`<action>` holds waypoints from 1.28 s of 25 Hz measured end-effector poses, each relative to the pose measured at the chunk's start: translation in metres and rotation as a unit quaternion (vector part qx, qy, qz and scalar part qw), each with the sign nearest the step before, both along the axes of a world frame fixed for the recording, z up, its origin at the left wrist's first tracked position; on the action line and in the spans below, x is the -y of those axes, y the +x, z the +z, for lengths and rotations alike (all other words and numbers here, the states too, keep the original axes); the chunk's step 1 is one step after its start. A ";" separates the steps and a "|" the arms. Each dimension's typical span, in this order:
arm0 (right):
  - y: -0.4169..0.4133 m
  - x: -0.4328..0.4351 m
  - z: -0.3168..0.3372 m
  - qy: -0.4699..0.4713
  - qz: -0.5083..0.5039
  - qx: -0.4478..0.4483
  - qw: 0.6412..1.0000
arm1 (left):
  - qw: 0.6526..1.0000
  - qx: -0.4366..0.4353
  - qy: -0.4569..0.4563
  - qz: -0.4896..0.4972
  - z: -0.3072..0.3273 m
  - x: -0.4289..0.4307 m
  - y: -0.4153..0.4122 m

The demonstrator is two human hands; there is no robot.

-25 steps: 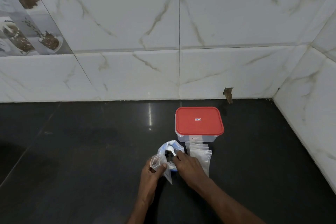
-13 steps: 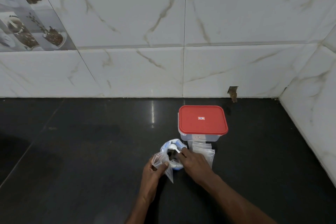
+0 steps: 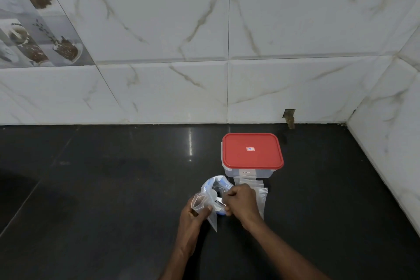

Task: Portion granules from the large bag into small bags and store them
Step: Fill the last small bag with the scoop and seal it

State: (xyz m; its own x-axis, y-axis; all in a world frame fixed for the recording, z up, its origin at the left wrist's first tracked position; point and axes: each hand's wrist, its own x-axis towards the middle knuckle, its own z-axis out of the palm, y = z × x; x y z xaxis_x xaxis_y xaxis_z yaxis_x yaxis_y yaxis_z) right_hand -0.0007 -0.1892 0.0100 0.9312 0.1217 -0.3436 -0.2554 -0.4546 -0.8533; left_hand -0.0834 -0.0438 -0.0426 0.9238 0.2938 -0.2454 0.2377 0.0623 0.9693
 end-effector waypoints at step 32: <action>-0.045 0.042 0.004 -0.180 0.099 0.496 0.844 | 0.992 0.031 0.113 0.044 0.007 0.018 0.004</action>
